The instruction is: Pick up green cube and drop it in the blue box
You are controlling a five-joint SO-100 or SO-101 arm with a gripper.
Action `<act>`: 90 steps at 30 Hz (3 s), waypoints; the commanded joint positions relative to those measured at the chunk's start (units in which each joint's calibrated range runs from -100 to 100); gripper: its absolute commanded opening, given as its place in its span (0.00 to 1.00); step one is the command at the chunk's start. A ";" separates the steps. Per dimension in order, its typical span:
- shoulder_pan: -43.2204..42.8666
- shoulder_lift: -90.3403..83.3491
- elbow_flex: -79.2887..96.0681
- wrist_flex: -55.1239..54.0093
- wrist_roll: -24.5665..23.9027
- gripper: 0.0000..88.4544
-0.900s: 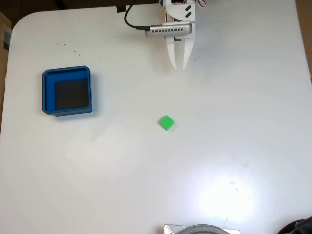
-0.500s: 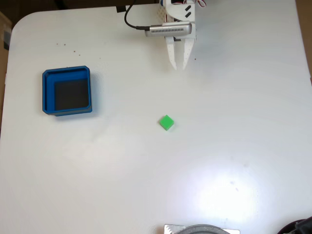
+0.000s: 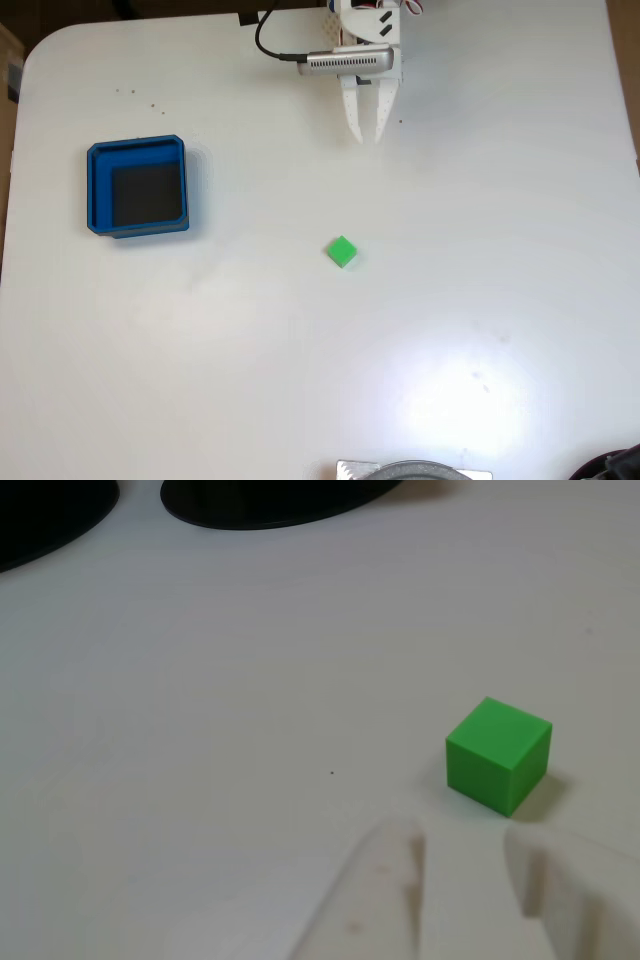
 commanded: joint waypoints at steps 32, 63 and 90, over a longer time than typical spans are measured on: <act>0.63 5.02 -3.32 -0.44 0.24 0.02; 0.41 52.93 -47.76 0.13 -0.10 0.02; 1.24 84.53 -82.59 22.64 -0.20 0.02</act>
